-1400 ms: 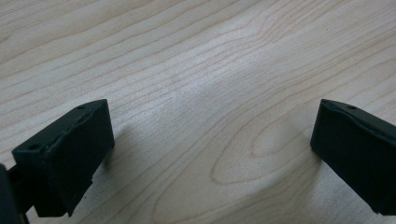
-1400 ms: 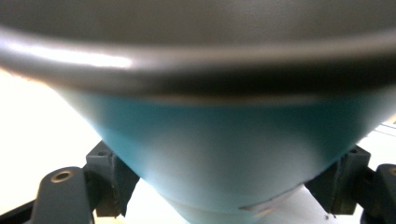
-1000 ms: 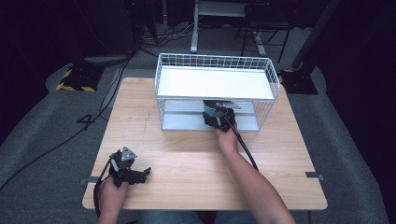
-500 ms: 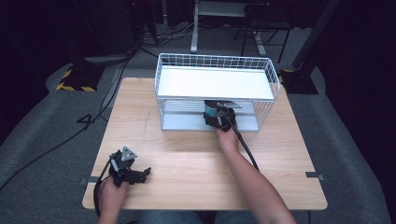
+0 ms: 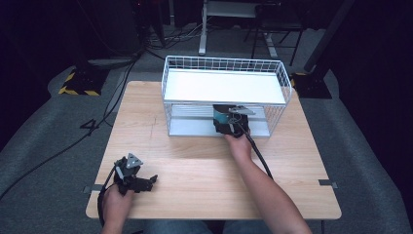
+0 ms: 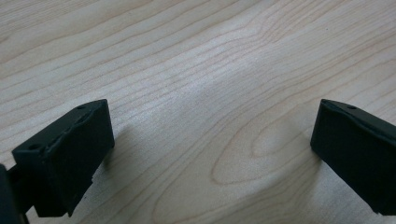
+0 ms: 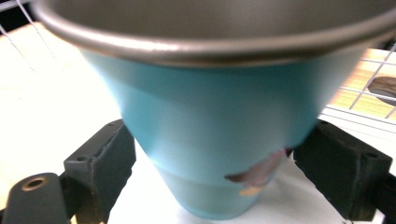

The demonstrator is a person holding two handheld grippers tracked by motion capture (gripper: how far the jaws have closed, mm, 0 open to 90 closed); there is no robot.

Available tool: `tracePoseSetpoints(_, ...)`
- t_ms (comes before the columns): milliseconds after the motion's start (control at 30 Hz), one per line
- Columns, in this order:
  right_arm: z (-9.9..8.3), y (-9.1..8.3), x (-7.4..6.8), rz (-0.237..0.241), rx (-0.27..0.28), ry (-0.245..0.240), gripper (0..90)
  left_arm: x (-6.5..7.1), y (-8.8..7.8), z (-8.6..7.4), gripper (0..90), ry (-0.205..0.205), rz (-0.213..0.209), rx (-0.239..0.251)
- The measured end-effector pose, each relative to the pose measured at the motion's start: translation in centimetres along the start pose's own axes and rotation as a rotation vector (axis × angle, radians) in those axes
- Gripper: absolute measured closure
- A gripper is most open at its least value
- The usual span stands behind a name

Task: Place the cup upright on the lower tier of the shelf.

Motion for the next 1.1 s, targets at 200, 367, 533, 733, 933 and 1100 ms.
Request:
tracePoseSetpoints(200,0.2,-1.2,0.4,0.002,-0.006,-0.023,13.7,0.0,0.0,0.0,0.0,-0.001,0.001,0.0)
tracePoseSetpoints(367,0.1,-2.4,0.8,0.011,-0.01,-0.03,14.3,0.0,0.0,0.0,0.0,-0.001,0.0,0.0)
tracePoseSetpoints(533,0.1,-3.8,1.4,0.029,-0.016,-0.046,14.6,0.0,0.0,0.0,0.0,-0.001,0.001,0.001)
tracePoseSetpoints(733,0.1,-6.0,2.3,0.06,-0.009,-0.056,14.9,0.0,0.0,0.0,0.0,0.001,0.003,0.002)
tracePoseSetpoints(933,-0.3,-8.1,3.2,0.083,-0.014,-0.06,14.9,0.1,0.0,-0.1,0.0,-0.003,0.003,0.003)
tracePoseSetpoints(1100,-0.4,-9.6,3.9,0.097,-0.005,-0.075,15.4,0.1,0.0,-0.1,0.0,-0.004,0.004,0.004)
Point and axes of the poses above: each handheld gripper's, and its own axes: y roughly forward along the jaws, z roughly out of its top, x roughly to its right, the point moved 1 cm from there along y, roughly forward along the jaws, and after that the axes turned 12 degrees about -z, right-handed, at the moved point
